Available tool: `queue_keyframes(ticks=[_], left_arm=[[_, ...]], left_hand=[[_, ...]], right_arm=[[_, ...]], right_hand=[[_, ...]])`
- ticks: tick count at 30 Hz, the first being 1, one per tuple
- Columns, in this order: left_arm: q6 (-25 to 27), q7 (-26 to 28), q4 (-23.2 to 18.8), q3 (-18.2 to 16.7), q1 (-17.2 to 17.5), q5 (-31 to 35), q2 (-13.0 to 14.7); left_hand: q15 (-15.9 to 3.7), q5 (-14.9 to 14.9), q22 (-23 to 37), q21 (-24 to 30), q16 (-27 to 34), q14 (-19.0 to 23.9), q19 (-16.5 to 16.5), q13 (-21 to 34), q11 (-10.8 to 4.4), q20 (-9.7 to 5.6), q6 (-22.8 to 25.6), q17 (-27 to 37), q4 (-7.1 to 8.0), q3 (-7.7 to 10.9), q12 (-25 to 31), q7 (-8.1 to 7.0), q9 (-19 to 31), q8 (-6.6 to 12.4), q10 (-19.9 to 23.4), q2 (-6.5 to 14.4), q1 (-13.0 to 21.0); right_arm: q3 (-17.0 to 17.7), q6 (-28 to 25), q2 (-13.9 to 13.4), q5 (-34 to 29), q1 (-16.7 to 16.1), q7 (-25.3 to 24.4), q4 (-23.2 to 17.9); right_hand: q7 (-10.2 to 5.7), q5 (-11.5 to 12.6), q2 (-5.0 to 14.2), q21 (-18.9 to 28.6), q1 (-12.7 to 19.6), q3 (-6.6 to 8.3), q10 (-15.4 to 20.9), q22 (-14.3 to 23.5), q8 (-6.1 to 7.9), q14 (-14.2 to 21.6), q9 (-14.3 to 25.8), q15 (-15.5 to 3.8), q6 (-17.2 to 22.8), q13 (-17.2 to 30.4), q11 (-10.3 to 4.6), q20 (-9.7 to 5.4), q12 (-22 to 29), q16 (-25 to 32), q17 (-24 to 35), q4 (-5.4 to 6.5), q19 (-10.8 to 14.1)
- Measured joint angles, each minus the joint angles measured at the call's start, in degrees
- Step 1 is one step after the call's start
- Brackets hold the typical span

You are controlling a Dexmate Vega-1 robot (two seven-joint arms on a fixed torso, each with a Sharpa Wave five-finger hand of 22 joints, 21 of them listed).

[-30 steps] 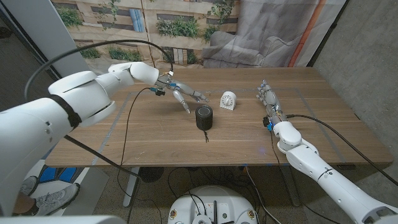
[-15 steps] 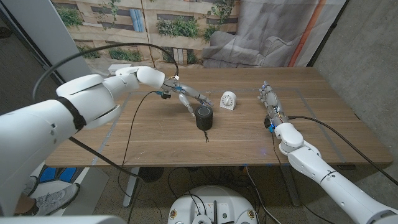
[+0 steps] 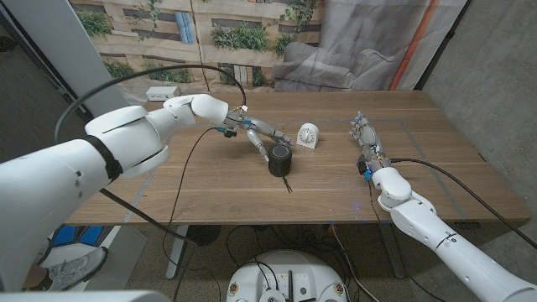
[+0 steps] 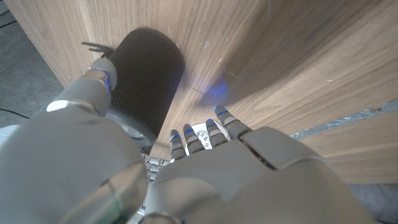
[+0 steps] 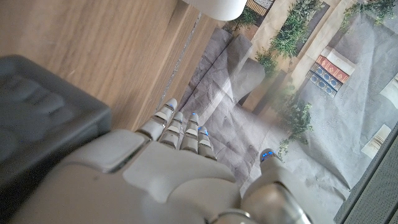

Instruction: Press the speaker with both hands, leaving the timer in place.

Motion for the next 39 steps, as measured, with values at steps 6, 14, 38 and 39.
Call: queue_keyframes(ticks=[6, 14, 38, 39], left_arm=[[0.59, -1.64, 0.01, -0.29, 0.28, -0.6, -0.44], [1.28, -2.97, 0.05, -0.46, 0.51, -0.96, -0.98], [1.32, -9.96, 0.08, -3.71, 2.13, -4.7, -1.42], [1.3, -10.27, 0.07, -3.89, 2.2, -4.82, -1.41]], left_hand=[[0.03, 0.0, 0.14, 0.0, 0.0, -0.47, 0.09, 0.0, 0.02, 0.09, -0.76, 0.0, 0.08, -0.41, -0.45, 0.14, 0.0, -0.44, -0.63, 0.0, 0.58], [0.09, 0.0, 0.14, 0.0, 0.0, -0.53, 0.32, 0.0, 0.23, -0.14, -0.76, 0.0, 0.15, -0.8, -0.45, 0.14, 0.0, -0.44, -0.84, -0.17, 0.75], [-0.22, 0.0, 0.13, 0.0, 0.0, -0.84, 0.7, -0.01, 2.49, 0.09, -2.07, 0.0, 0.22, -2.95, -0.84, 1.91, -0.01, -0.66, -1.44, -0.45, 1.94], [-0.22, 0.0, 0.13, 0.0, 0.0, -0.84, 0.7, -0.01, 2.7, 0.09, -2.26, 0.0, 0.26, -3.12, -0.84, 2.1, -0.01, -0.66, -1.66, -0.45, 1.94]], right_arm=[[0.2, -0.17, -0.03, 0.15, -0.39, -0.39, -0.29], [0.35, -0.19, 0.14, 0.22, -0.92, -1.0, -0.6], [0.62, -0.91, 0.8, 0.45, -1.76, -2.54, -1.28], [0.62, -0.92, 0.84, 0.48, -1.72, -2.55, -1.22]], right_hand=[[0.0, 0.0, 0.0, 0.0, 0.0, 0.01, 0.0, 0.0, 0.0, 0.19, 0.0, 0.19, 0.0, 0.0, 0.0, 0.41, 0.0, 0.0, 0.0, 0.01, -0.02], [0.0, 0.0, 0.01, 0.0, -0.01, 0.24, 0.0, 0.0, 0.0, 0.19, 0.0, 0.19, 0.0, 0.0, 0.0, 0.41, 0.0, 0.0, 0.0, 0.23, -0.02], [0.0, 0.0, 0.22, 0.0, -0.22, 0.48, 0.0, 0.11, 0.0, 0.18, 0.0, 0.19, 0.0, 0.0, 0.0, 0.4, 0.0, 0.0, 0.01, 0.47, -0.02], [0.0, 0.0, 0.22, 0.0, -0.22, 0.48, 0.0, 0.12, 0.0, 0.18, 0.0, 0.18, 0.0, 0.0, 0.0, 0.4, 0.0, 0.0, 0.01, 0.47, -0.02]])
